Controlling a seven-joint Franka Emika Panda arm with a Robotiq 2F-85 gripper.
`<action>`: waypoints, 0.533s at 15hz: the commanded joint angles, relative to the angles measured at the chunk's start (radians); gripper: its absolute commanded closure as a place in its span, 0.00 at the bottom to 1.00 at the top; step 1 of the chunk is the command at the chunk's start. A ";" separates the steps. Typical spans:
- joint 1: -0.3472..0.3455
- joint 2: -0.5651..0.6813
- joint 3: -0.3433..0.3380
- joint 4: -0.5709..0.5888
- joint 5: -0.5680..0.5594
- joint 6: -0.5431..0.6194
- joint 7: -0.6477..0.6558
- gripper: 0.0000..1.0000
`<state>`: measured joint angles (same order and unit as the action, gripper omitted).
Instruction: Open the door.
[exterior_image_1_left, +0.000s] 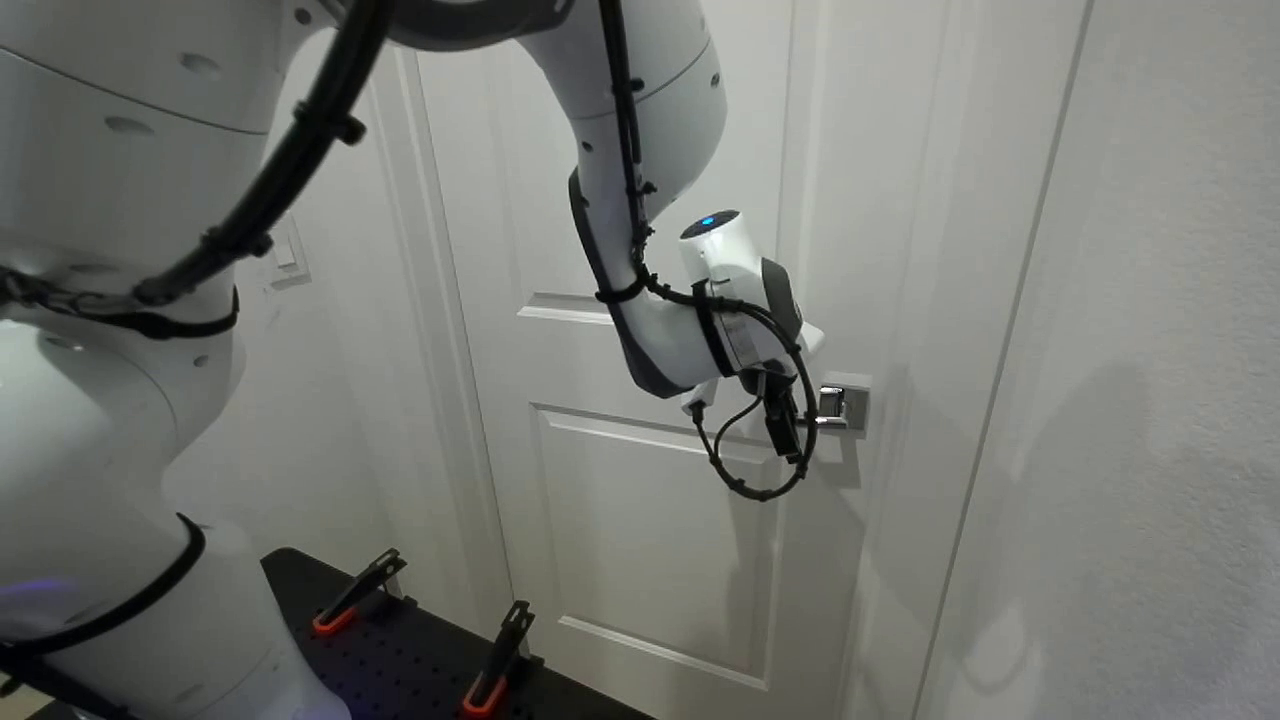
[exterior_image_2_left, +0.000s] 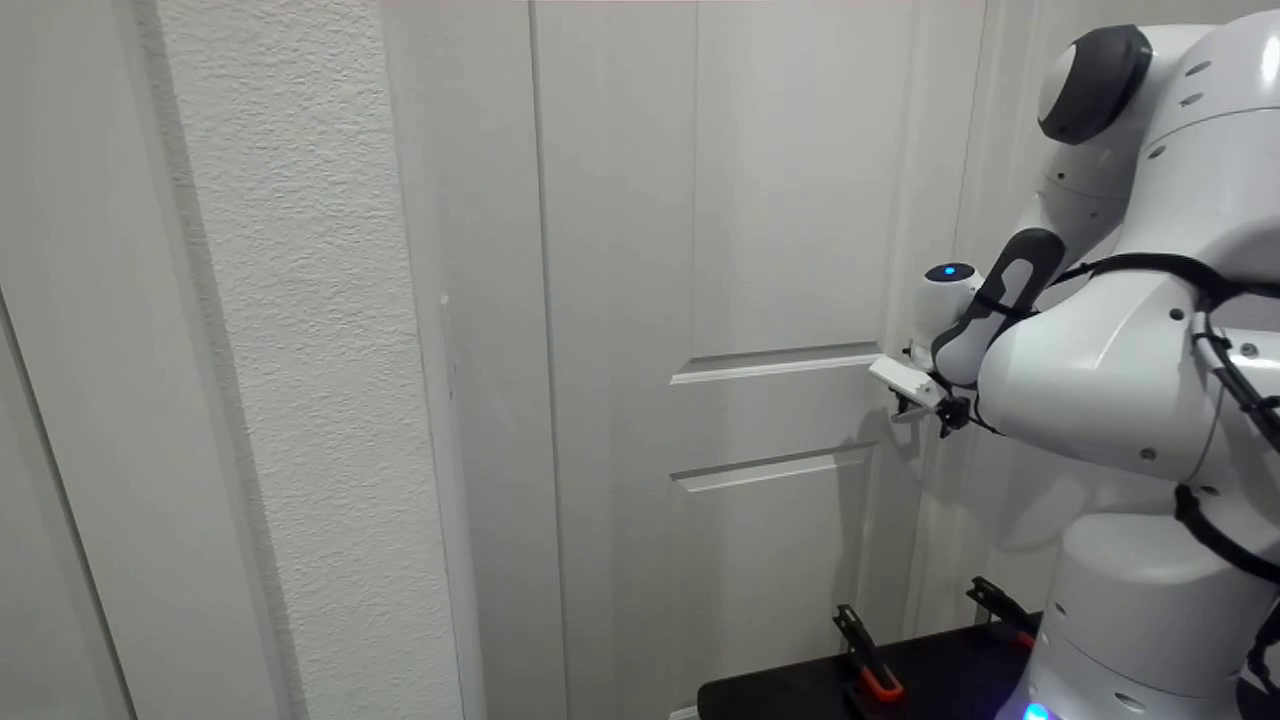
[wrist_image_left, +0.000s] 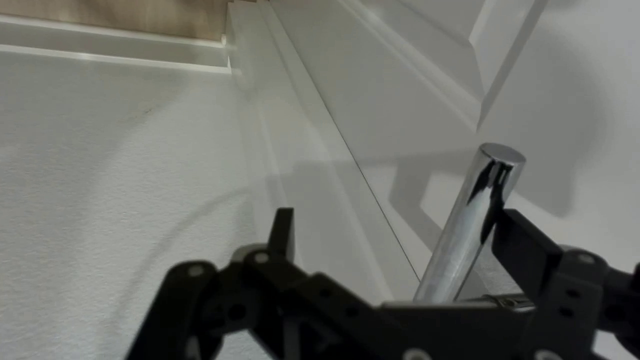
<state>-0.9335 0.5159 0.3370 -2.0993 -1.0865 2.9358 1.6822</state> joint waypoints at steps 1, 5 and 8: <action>0.047 0.021 -0.075 0.032 -0.105 0.011 0.074 0.28; 0.112 0.058 -0.149 0.093 -0.250 0.043 0.203 0.56; 0.145 0.092 -0.184 0.132 -0.333 0.047 0.290 0.79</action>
<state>-0.8132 0.5665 0.2094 -2.0041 -1.3414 2.9907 1.8962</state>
